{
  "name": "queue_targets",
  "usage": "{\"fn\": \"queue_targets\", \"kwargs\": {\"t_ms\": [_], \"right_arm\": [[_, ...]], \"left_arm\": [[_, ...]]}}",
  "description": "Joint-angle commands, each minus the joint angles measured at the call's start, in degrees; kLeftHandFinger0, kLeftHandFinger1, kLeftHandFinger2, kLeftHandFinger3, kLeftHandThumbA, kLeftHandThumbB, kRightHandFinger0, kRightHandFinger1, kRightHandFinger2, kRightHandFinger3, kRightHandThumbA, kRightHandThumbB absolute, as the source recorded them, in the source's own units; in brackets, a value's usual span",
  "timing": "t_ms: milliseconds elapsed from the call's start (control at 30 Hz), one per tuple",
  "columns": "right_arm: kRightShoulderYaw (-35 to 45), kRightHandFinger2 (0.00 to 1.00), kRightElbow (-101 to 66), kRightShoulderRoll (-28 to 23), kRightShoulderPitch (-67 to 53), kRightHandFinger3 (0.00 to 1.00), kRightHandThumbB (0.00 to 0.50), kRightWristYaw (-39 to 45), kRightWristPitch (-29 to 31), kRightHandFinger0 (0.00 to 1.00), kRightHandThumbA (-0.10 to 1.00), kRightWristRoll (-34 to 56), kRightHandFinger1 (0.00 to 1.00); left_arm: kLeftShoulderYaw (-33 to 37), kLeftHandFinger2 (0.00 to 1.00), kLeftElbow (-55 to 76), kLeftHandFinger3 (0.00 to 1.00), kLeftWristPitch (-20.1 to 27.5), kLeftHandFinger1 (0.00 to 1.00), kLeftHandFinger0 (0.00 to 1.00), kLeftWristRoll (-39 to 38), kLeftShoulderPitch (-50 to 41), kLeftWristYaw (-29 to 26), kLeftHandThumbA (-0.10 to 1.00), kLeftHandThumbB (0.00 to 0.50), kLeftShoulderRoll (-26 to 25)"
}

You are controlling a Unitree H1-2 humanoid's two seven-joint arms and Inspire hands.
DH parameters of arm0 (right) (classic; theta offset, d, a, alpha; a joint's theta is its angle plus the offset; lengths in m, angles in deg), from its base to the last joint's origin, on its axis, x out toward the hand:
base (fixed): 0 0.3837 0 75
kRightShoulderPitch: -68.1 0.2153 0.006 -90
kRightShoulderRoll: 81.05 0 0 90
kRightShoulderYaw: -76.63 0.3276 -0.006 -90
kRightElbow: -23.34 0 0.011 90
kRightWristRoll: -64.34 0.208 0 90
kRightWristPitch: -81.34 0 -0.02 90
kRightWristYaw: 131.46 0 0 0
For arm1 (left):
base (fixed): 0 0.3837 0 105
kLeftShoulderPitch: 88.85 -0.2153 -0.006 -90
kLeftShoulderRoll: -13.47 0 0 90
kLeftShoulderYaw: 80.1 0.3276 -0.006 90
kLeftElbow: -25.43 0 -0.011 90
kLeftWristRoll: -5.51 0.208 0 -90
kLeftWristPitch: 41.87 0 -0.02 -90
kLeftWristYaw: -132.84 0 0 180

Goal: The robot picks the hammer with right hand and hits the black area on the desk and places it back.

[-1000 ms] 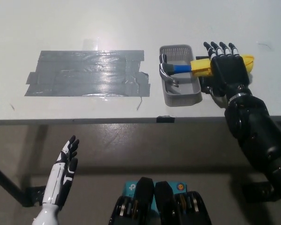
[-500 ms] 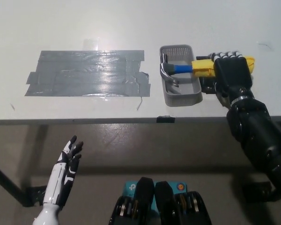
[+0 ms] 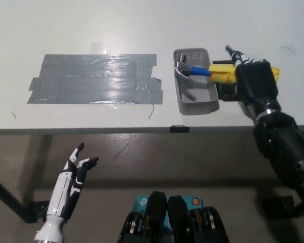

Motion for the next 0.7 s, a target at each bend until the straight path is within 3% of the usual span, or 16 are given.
{"fn": "queue_targets", "kwargs": {"t_ms": [0,67,167,200,267,333,400,467,533,600,633,667], "right_arm": [[6.7,0.93,-14.2,-3.2,2.9,1.00,0.077,17.8,1.2,0.09,-0.10,14.5,0.60],[8.4,0.98,-19.1,-4.5,3.4,1.00,0.099,26.5,-1.4,0.13,-0.10,19.4,0.64],[9.7,0.97,-25.2,-6.3,4.8,1.00,0.095,37.5,-8.1,0.10,-0.10,23.8,0.63],[9.7,1.00,-27.8,-8.2,6.7,1.00,0.095,45.4,-12.2,0.16,-0.10,26.9,0.71],[10.1,1.00,-29.1,-9.5,8.7,1.00,0.126,50.9,-15.4,0.25,-0.10,28.9,0.76],[9.7,0.99,-27.8,-11.4,11.7,1.00,0.151,55.8,-15.3,0.27,-0.10,29.8,0.74],[9.7,0.99,-26.6,-12.9,14.6,1.00,0.141,62.1,-17.8,0.25,-0.10,31.7,0.71],[8.3,0.93,-26.6,-14.3,16.7,1.00,0.162,66.4,-18.8,0.21,-0.10,31.0,0.63],[7.1,0.84,-25.3,-15.6,19.3,0.95,0.184,71.5,-18.7,0.10,-0.10,31.1,0.51],[6.0,0.87,-24.4,-16.7,21.1,0.92,0.197,74.4,-17.2,0.14,-0.10,30.1,0.56],[4.7,0.84,-24.5,-18.3,22.3,0.85,0.216,76.3,-14.4,0.11,-0.10,28.8,0.54],[4.9,0.82,-24.7,-18.8,22.9,0.84,0.206,78.5,-16.7,0.06,-0.10,29.4,0.53]], "left_arm": [[1.0,0.72,1.4,1.00,3.0,0.73,0.80,0.1,1.6,0.4,1.00,0.000,-1.1],[1.1,0.70,1.1,1.00,3.1,0.72,0.79,0.1,2.0,0.5,1.00,0.000,-1.1],[1.3,0.68,0.9,1.00,4.0,0.72,0.80,-0.5,2.1,1.0,1.00,0.000,-1.2],[1.2,0.67,1.1,1.00,3.4,0.70,0.75,-0.6,2.0,1.0,1.00,0.002,-1.2],[1.2,0.66,1.5,1.00,3.0,0.68,0.72,-0.2,1.9,0.9,1.00,0.000,-1.1],[1.2,0.65,1.1,1.00,3.1,0.65,0.69,-0.1,2.3,0.9,1.00,0.000,-1.1],[1.3,0.66,1.3,1.00,2.6,0.64,0.68,-0.3,2.2,0.8,1.00,0.004,-0.8],[1.4,0.66,1.6,1.00,2.3,0.63,0.67,0.1,1.9,0.8,1.00,0.001,-0.7],[1.3,0.65,1.7,1.00,2.7,0.61,0.64,-0.3,1.7,0.9,1.00,0.000,-0.7],[1.1,0.64,1.4,1.00,3.0,0.59,0.62,0.0,1.9,0.6,1.00,0.001,-0.8],[1.1,0.64,1.3,1.00,3.1,0.59,0.61,-0.1,1.9,0.5,1.00,0.001,-0.7],[1.0,0.63,0.7,1.00,3.5,0.57,0.59,-0.3,2.1,0.3,1.00,0.000,-0.6]]}}
